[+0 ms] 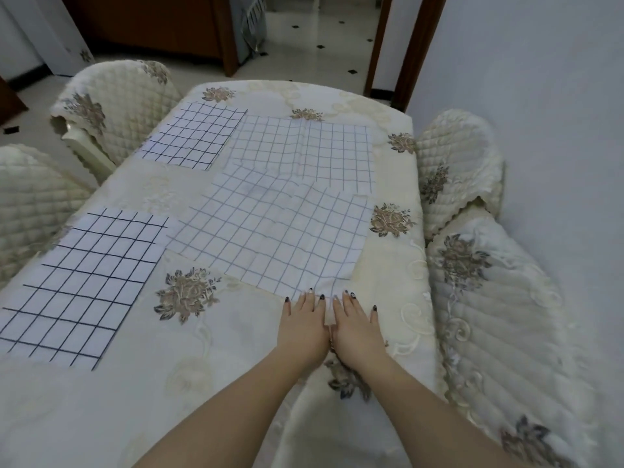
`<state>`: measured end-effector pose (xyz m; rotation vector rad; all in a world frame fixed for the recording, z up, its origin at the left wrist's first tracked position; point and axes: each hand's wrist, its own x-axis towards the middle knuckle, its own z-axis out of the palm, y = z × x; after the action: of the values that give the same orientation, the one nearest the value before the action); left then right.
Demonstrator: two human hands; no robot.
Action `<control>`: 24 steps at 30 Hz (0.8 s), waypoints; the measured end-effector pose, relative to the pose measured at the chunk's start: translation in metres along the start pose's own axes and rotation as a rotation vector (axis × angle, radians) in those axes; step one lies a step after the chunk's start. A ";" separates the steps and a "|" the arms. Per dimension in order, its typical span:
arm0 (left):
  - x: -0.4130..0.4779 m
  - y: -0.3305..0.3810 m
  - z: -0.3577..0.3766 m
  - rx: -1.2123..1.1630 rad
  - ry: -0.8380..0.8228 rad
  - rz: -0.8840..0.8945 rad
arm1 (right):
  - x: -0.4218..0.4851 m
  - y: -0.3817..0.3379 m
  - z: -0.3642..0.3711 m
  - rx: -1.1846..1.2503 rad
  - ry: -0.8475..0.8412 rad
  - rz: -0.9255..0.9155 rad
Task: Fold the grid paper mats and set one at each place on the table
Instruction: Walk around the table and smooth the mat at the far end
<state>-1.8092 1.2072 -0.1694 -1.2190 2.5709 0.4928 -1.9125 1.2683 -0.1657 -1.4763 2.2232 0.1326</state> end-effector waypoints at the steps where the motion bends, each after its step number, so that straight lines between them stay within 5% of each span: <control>1: -0.006 0.003 0.003 0.004 -0.004 0.002 | -0.007 0.003 0.002 -0.008 -0.003 0.007; 12: -0.056 0.042 0.029 0.026 -0.065 0.084 | -0.059 0.015 0.016 0.037 0.065 0.027; 24: -0.069 0.069 0.014 -0.191 0.021 0.137 | -0.084 0.033 0.014 0.179 0.305 0.310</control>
<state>-1.8192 1.3014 -0.1436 -1.1141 2.6881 0.7741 -1.9108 1.3573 -0.1477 -1.1092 2.6195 -0.2025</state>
